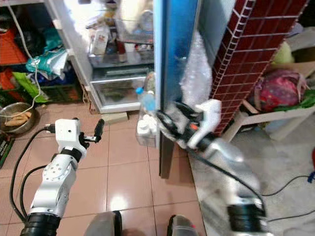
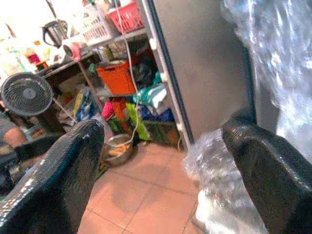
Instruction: Restocking fridge
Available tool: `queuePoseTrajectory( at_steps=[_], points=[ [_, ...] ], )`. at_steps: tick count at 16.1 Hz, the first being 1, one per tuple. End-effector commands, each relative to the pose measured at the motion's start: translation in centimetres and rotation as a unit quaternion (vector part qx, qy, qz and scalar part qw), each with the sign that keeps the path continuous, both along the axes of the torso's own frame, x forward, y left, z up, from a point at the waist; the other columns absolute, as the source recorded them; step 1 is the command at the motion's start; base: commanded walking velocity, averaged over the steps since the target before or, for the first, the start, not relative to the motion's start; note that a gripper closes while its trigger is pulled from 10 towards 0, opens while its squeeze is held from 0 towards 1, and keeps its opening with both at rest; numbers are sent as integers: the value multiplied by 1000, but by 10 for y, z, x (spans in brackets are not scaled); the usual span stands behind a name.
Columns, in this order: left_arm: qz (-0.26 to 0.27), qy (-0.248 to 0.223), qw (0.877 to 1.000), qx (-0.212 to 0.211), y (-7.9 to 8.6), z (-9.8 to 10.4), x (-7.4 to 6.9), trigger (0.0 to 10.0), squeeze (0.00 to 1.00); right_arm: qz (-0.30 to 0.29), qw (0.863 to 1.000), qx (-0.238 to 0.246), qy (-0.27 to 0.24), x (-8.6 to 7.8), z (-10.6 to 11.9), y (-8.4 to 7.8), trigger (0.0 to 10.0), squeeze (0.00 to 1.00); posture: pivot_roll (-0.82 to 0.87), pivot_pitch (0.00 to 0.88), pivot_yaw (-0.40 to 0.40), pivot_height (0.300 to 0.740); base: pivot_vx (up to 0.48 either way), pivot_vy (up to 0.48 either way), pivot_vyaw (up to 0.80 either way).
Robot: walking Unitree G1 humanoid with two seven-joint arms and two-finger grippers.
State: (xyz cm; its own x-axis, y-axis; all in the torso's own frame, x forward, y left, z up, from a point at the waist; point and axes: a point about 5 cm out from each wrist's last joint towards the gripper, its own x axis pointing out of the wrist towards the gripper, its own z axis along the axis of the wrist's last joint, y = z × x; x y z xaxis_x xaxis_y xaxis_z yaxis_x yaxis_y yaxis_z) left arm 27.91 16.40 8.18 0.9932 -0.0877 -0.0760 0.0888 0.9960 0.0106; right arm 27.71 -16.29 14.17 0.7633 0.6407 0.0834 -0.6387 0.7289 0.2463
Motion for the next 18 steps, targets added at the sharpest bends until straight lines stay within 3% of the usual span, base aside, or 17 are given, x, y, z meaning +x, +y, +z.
queuePoseTrajectory(
  at_steps=[1,3,4,5,6,7,8,10,12,13,15,16,17,18],
  points=[
    [-1,16,1000,4,1,-6,-2,10000,0,27,999,6,16,-7,-2,-7,10000,0,31,103,45,740,0,0,0],
    [-4,17,1000,6,1,-6,-2,10000,0,132,989,-40,56,-27,-13,-14,10000,0,30,104,50,740,0,0,0],
    [-6,18,1000,6,0,-7,-2,10000,0,126,983,-115,62,-27,-25,-23,10000,0,29,105,52,740,0,0,0],
    [-8,18,1000,6,0,-6,-2,10000,0,89,981,-160,57,-19,-30,-32,10000,0,29,106,53,740,0,0,0],
    [-8,19,1000,7,0,-6,-2,10000,0,10,974,-224,38,-2,-31,-43,10000,0,32,108,53,740,0,0,0],
    [-7,19,1000,7,0,-6,-2,10000,0,-16,968,-249,36,3,-32,-48,10000,0,33,109,54,740,0,0,0],
    [-6,19,1000,8,1,-6,-2,10000,0,-90,958,-270,11,16,-28,-55,10000,0,37,109,54,740,0,0,0],
    [-7,21,1000,9,1,-6,-2,10000,0,-103,973,-207,-16,22,-19,-41,10000,0,38,107,55,740,0,0,0],
    [-12,21,1000,10,-2,-6,-1,10000,0,-74,995,-63,-4,20,-7,-10,10000,0,35,103,56,740,0,0,0],
    [-14,22,1000,9,-3,-7,0,10000,0,-52,998,16,10,17,1,3,10000,0,34,101,54,740,0,0,0],
    [-16,22,1000,8,-4,-7,1,10000,0,-11,993,118,16,11,20,30,10000,0,29,99,51,740,0,0,0],
    [-18,21,1000,7,-6,-7,1,10000,0,34,983,177,25,4,32,48,10000,0,27,97,49,740,0,0,0],
    [-19,22,1000,6,-8,-7,2,10000,0,87,973,213,33,-6,42,59,10000,0,26,94,45,740,0,0,0],
    [-18,23,1000,5,-8,-8,2,10000,0,133,966,217,39,-16,44,66,10000,0,25,93,44,740,0,0,0]
  ],
)
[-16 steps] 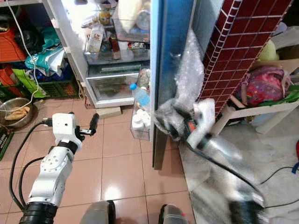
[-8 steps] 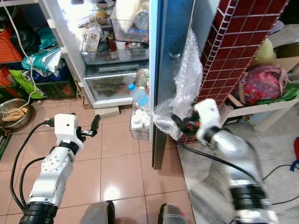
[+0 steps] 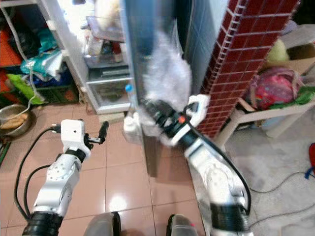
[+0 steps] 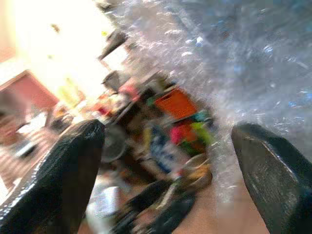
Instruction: Restocking fridge
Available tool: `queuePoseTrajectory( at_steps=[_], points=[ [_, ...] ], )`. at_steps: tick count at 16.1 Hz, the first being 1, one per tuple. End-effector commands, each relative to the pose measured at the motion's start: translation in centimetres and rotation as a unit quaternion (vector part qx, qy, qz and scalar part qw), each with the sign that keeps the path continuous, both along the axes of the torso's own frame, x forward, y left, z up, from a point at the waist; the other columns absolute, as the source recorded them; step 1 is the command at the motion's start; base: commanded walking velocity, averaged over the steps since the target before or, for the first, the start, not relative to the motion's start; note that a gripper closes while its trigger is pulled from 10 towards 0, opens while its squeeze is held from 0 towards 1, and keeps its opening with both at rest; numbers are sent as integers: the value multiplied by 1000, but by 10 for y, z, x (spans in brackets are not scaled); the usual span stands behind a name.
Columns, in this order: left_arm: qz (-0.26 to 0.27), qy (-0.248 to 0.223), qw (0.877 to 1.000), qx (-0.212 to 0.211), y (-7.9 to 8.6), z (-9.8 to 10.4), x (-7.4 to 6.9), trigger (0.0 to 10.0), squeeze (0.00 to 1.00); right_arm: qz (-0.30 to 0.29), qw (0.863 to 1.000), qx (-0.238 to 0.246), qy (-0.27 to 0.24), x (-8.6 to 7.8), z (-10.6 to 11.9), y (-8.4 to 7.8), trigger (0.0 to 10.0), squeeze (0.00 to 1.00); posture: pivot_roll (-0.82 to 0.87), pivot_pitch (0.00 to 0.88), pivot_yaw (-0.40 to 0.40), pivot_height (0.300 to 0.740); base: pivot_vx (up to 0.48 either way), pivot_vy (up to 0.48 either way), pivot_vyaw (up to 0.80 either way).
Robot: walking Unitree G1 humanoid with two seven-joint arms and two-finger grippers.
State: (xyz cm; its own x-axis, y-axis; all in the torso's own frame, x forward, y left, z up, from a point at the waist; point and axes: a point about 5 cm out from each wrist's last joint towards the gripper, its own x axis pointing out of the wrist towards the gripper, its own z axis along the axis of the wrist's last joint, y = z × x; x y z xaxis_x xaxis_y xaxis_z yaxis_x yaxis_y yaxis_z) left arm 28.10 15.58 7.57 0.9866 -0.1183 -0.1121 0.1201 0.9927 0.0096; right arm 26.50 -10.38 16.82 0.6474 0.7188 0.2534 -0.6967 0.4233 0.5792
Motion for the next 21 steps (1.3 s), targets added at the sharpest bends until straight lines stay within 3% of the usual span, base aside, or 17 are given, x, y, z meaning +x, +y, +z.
queuePoseTrajectory(
  at_steps=[1,2,3,4,5,6,7,8,9,12,14,17,19,21],
  points=[
    [-1,6,1000,2,0,-2,0,10000,0,29,999,-17,-30,-8,6,5,10000,0,21,90,39,740,0,0,0],
    [0,7,1000,1,-1,-2,0,10000,0,-4,996,-84,-13,-4,-11,-4,10000,0,20,91,37,740,0,0,0],
    [0,9,1000,0,-2,-3,0,10000,0,-61,980,-190,-12,4,-31,-22,10000,0,14,92,35,740,0,0,0],
    [1,10,1000,-2,-2,-4,0,10000,0,-126,952,-278,-27,10,-43,-43,10000,0,12,94,36,740,0,0,0],
    [0,11,1000,-2,-2,-4,0,10000,0,-145,946,-290,-25,11,-45,-48,10000,0,9,94,36,740,0,0,0],
    [0,12,1000,-2,-2,-4,-1,10000,0,-190,930,-314,-22,13,-51,-59,10000,0,10,97,37,740,0,0,0],
    [0,13,1000,-2,-2,-4,-1,10000,0,-273,900,-340,-26,17,-54,-74,10000,0,9,98,38,740,0,0,0],
    [-2,12,1000,2,-2,-4,0,10000,0,-306,887,-345,-27,18,-55,-79,10000,0,12,107,40,740,0,0,0],
    [-38,-1,999,15,-8,2,2,10000,0,-331,878,-343,-33,16,-56,-78,10000,0,10,121,48,740,0,0,0],
    [-146,2,988,45,-31,1,3,10000,0,-339,873,-348,-38,7,-66,-70,10000,0,6,126,57,740,0,0,0],
    [-140,32,986,79,-32,-6,23,10000,0,-331,874,-348,-69,8,-57,-62,10000,0,-3,126,54,740,0,0,0],
    [-66,26,989,127,-20,4,58,10000,0,-310,883,-344,-80,4,-55,-55,10000,0,-25,120,58,740,0,0,0],
    [-8,32,990,136,-1,8,70,10000,0,-302,885,-343,-82,0,-56,-53,10000,0,-30,122,59,740,0,0,0],
    [56,34,986,155,26,8,70,10000,0,-299,886,-344,-83,0,-57,-53,10000,0,-25,122,58,740,0,0,0]
  ],
)
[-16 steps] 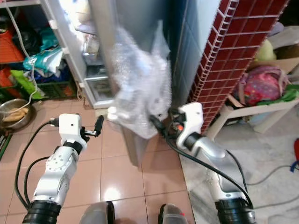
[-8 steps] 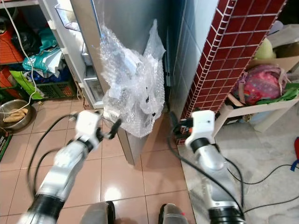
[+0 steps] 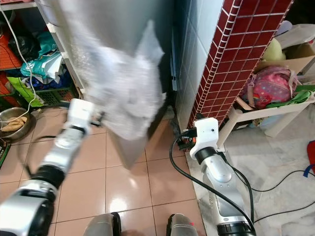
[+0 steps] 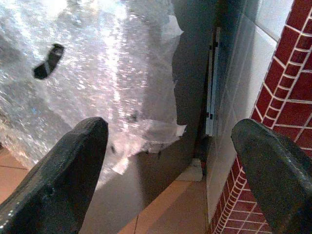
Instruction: Restocking fridge
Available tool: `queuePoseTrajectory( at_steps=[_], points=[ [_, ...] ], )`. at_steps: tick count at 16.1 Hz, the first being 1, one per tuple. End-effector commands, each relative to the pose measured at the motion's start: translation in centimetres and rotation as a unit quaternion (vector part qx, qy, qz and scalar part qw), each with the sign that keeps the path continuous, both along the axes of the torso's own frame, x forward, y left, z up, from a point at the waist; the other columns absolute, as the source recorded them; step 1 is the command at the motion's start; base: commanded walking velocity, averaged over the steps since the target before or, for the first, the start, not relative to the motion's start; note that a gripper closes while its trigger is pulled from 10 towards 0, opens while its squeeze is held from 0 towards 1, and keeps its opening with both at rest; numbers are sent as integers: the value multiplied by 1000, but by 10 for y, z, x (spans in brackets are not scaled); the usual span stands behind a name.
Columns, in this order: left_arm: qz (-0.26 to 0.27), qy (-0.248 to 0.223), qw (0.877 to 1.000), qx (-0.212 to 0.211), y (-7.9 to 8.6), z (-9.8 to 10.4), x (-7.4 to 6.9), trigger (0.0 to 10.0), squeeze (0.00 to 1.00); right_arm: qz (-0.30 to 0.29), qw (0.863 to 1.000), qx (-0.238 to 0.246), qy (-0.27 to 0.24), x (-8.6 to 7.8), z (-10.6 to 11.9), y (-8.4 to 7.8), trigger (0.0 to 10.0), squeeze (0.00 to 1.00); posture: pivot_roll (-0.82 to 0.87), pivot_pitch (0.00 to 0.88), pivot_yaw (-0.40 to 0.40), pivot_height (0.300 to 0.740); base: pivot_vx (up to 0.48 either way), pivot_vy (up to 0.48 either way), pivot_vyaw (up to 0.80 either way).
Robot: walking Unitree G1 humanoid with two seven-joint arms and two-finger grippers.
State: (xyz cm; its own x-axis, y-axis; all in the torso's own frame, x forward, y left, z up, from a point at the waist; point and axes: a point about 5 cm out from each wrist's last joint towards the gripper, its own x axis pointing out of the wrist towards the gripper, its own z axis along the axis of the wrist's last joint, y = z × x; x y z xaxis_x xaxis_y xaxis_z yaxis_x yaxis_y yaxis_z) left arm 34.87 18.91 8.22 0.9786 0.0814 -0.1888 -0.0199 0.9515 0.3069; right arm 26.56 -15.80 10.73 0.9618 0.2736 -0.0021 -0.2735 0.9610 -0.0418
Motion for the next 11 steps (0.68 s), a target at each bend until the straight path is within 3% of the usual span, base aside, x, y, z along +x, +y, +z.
queuePoseTrajectory(
  at_steps=[1,2,4,5,8,10,11],
  points=[
    [54,1,998,7,24,-4,-7,10000,0,6,1000,-2,-8,0,3,2,10000,0,-15,121,57,740,0,0,0],
    [108,-6,994,-1,48,-9,-19,10000,0,7,1000,-2,-7,1,2,2,10000,0,-5,121,55,740,0,0,0],
    [189,1,982,24,88,-20,-44,10000,0,19,1000,-8,-8,1,1,6,10000,0,11,122,46,740,0,0,0],
    [191,-13,981,18,91,-20,-49,10000,0,20,1000,-8,-8,1,1,7,10000,0,15,121,44,740,0,0,0],
    [44,-82,995,-28,37,-4,-58,10000,0,14,1000,-12,-8,3,-1,3,10000,0,16,119,47,740,0,0,0],
    [4,-98,993,-69,16,1,-66,10000,0,-2,1000,-21,-7,6,-2,-1,10000,0,23,119,52,740,0,0,0],
    [-13,-114,989,-94,5,12,-73,10000,0,-33,998,-42,-21,8,3,-15,10000,0,28,124,63,740,0,0,0]
  ],
)
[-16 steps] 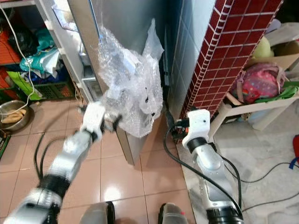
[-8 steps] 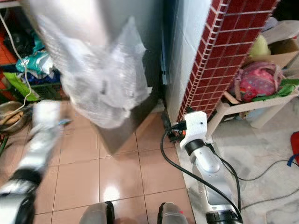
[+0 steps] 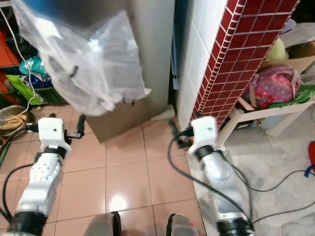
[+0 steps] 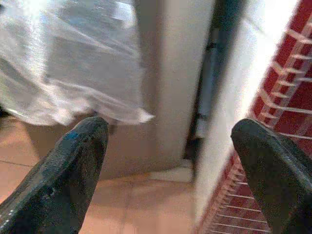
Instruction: Restocking fridge
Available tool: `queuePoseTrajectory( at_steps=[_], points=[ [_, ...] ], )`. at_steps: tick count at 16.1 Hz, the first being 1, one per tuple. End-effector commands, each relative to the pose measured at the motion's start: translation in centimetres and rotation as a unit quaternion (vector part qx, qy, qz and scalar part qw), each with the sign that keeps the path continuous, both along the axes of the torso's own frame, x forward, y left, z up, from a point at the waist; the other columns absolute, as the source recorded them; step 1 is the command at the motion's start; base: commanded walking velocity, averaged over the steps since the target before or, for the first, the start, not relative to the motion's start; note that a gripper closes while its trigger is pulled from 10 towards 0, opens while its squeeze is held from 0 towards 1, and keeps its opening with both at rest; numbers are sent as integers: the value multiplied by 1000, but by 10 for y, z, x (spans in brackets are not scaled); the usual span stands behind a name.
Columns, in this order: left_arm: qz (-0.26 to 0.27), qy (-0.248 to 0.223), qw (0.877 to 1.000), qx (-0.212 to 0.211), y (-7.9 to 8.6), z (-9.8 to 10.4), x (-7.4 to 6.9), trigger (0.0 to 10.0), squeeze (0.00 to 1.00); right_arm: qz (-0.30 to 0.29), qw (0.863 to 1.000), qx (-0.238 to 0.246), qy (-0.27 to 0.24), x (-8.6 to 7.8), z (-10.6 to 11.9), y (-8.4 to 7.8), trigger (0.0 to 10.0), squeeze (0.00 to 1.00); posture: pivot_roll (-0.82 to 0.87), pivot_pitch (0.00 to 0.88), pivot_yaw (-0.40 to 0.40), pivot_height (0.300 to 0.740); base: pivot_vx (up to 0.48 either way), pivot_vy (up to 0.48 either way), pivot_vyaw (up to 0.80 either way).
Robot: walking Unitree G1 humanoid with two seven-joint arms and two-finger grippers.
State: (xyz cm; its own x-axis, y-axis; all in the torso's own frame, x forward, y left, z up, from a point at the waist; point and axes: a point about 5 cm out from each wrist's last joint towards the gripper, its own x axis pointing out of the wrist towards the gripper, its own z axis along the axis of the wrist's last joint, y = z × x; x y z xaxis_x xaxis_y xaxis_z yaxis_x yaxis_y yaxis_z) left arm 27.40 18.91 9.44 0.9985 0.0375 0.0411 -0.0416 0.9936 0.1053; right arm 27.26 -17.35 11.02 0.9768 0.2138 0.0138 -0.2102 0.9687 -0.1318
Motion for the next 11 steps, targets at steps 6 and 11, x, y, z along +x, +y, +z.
queuePoseTrajectory(
  at_steps=[6,11],
  points=[
    [-24,31,998,-49,-20,-5,-16,10000,0,-56,998,18,-22,4,1,2,10000,0,-21,101,68,740,0,0,245],
    [-36,40,996,-65,-24,-3,-5,10000,0,-87,995,36,-15,13,-4,-6,10000,0,-18,87,61,740,0,165,0]
  ],
)
